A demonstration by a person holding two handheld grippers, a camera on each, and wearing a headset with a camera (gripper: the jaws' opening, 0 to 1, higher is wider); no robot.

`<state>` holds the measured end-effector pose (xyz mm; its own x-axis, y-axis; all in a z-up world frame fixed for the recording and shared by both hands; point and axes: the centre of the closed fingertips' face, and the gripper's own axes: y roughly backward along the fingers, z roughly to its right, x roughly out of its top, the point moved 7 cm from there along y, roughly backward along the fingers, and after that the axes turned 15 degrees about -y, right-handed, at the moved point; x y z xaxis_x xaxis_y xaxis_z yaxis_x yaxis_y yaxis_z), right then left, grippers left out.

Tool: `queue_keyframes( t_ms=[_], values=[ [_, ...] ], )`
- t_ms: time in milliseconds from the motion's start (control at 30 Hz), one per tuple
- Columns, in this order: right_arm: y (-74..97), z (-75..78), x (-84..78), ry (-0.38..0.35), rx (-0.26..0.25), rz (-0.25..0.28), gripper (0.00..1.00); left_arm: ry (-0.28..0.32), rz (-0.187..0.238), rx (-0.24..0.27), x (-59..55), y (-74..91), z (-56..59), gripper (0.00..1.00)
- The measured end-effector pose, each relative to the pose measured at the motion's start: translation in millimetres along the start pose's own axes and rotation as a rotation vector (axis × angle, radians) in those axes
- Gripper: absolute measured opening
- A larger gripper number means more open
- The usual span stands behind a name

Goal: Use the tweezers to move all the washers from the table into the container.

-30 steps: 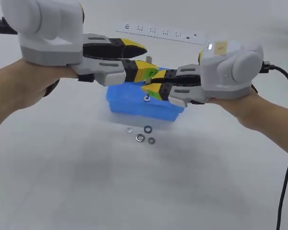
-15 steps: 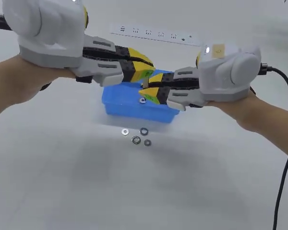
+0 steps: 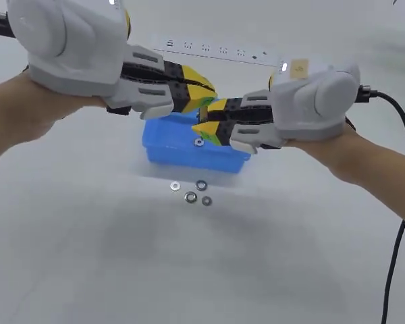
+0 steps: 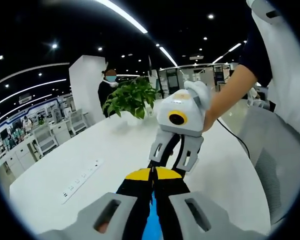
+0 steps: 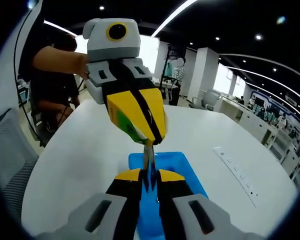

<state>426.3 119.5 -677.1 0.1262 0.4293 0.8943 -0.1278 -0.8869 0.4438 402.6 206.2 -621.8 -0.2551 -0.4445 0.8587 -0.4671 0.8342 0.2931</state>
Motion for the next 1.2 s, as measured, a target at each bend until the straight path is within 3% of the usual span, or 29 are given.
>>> queue_keyframes(
  t_ms=[167,400,467,600,700,833,1000,1200],
  values=[
    [5.6,4.0,0.3,0.022,-0.073,-0.009,0.16,-0.014,-0.020,0.069,2.1,0.1,-6.5,0.04],
    [24.9,5.2,-3.8,0.006,-0.153,-0.029,0.20,-0.020,-0.013,0.070,11.5,4.0,-5.8,0.04],
    [31.6,5.0,-6.5,-0.022,-0.175,-0.026,0.24,-0.017,-0.012,0.073,13.2,7.0,-4.9,0.04],
    [47.8,2.7,-10.5,-0.090,-0.242,-0.008,0.27,0.017,0.044,0.119,24.8,16.2,-6.4,0.04],
    [58.5,-1.2,-12.2,-0.154,-0.272,0.008,0.29,0.016,0.050,0.125,29.6,21.1,-6.0,0.04],
    [71.5,-6.1,-14.5,-0.189,-0.311,0.026,0.32,0.009,0.049,0.121,33.5,25.5,0.9,0.04],
    [84.1,-19.9,-22.7,-0.200,-0.311,0.012,0.37,0.002,0.047,0.099,34.7,28.9,14.2,0.04],
    [95.0,-31.8,-37.3,-0.166,-0.323,-0.048,0.42,0.008,0.051,0.091,35.1,34.4,25.1,0.04]
  ],
)
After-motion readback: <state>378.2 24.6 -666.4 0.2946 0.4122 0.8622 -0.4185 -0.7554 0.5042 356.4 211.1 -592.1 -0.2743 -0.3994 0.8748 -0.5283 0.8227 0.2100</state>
